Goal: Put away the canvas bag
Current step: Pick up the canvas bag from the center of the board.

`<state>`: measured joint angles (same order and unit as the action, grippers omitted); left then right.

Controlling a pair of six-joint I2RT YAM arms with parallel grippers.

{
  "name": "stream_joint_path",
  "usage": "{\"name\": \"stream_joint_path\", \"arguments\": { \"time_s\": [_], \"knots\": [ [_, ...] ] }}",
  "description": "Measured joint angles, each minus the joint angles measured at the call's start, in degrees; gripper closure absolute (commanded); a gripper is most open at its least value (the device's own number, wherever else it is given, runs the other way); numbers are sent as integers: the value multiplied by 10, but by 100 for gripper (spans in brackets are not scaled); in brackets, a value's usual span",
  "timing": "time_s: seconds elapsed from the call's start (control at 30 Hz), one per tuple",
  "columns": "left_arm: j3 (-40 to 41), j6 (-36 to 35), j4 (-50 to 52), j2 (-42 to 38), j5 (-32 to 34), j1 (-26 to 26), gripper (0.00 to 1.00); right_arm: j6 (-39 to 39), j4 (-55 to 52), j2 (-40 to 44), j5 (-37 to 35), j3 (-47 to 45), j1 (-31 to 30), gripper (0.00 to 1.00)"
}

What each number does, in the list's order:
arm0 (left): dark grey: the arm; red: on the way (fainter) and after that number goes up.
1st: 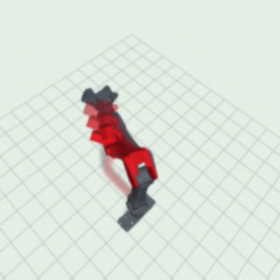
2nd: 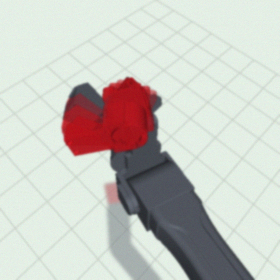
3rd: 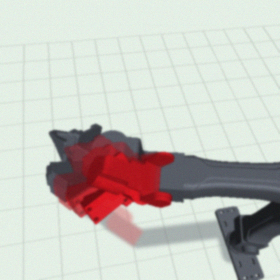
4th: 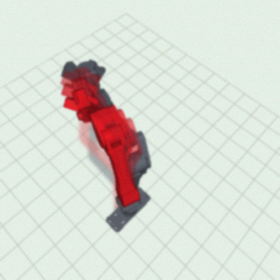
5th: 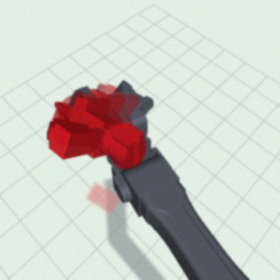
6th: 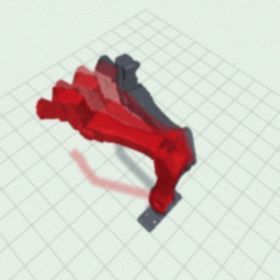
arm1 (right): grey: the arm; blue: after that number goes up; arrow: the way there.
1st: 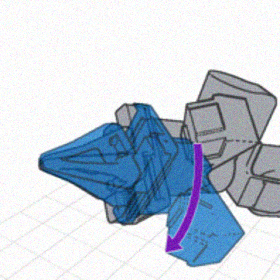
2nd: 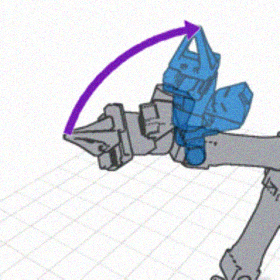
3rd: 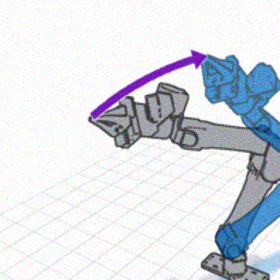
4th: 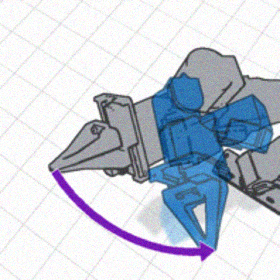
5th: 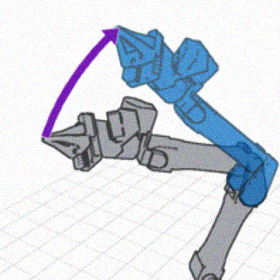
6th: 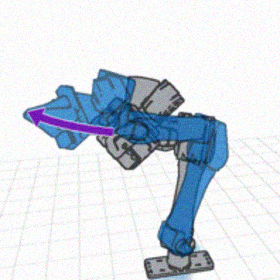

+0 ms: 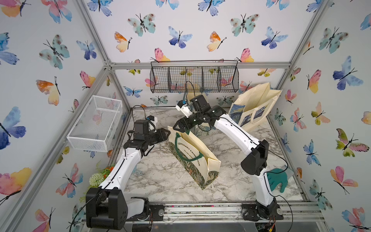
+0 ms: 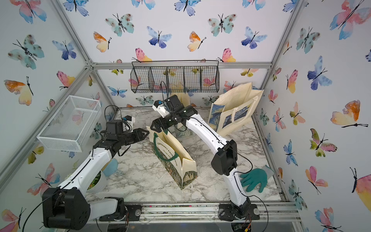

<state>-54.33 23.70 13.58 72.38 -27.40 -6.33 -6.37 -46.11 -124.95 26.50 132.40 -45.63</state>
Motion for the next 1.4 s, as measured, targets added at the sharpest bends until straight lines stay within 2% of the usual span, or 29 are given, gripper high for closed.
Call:
{"name": "stream_joint_path", "arguments": {
  "time_s": [0.27, 0.7, 0.83, 1.27, 1.4],
  "knots": [
    [-2, -3, -17, 17, -11, 0, 54, 2, -16, -14, -7, 5, -32, 12],
    [-2, -3, -29, 27, -16, 0, 53, 12, -35, -14, -65, 6, -48, 40],
    [-2, -3, -32, 27, -17, -1, 53, 16, -49, -16, -90, 14, -52, 45],
    [-2, -2, -36, 27, -19, -4, 53, 41, -89, -33, -188, 42, -79, 48],
    [-2, -1, -39, 27, -19, -5, 50, 45, -91, -36, -203, 42, -81, 54]
  ]
}}
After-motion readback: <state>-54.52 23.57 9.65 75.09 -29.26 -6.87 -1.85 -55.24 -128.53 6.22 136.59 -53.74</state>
